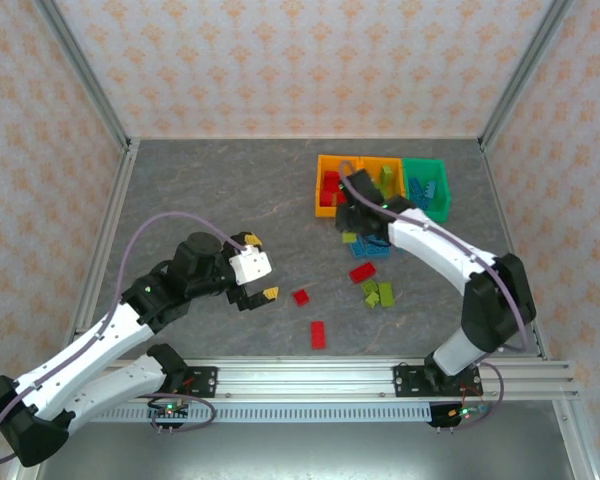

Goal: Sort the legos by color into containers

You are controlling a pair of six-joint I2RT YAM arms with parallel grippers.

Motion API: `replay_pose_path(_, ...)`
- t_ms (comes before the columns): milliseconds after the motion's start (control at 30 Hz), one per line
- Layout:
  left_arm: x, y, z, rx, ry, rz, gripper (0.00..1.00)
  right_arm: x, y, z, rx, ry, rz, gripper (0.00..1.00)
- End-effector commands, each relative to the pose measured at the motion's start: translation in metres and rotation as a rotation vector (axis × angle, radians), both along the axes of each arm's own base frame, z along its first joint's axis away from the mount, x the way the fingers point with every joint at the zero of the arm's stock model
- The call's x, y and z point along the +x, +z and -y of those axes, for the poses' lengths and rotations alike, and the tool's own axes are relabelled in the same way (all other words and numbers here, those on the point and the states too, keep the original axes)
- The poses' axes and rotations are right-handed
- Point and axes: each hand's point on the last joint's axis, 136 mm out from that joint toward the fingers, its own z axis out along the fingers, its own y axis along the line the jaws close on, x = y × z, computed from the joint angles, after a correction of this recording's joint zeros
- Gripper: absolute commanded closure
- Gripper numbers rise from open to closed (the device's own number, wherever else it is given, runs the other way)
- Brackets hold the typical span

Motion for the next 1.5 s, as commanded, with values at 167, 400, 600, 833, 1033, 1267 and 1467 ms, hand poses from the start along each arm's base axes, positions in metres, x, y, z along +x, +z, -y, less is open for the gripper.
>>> replay_pose_path(167, 0.005, -0.007, 0.004, 0.015, -0.003, -0.037, 0.0, 0.11, 0.006, 0.085, -0.074, -0.249, 0.124, 0.84)
replay_pose_path(400, 0.009, -0.012, -0.002, 0.044, 0.03, -0.029, 0.0, 0.151, -0.001, 0.092, -0.072, -0.265, 0.034, 0.42)
replay_pose_path(600, 0.01, -0.012, -0.002, 0.045, 0.034, -0.024, 0.0, 0.114, 0.034, 0.091, 0.016, -0.27, 0.049, 0.35)
replay_pose_path(833, 0.009, -0.011, 0.002, 0.038, 0.014, -0.044, 0.0, 0.006, 0.039, 0.107, 0.108, -0.3, 0.026, 0.33)
replay_pose_path(1033, 0.013, -0.014, 0.003, 0.054, 0.02, -0.053, 0.0, -0.055, -0.006, 0.13, 0.182, -0.453, -0.01, 0.16)
replay_pose_path(1267, 0.01, -0.019, 0.003, 0.085, 0.006, -0.085, 0.0, -0.035, -0.067, 0.123, 0.161, -0.449, -0.192, 0.12)
replay_pose_path(1467, 0.01, -0.019, 0.002, 0.077, 0.009, -0.078, 0.0, -0.004, -0.1, 0.139, 0.071, -0.532, -0.259, 0.3)
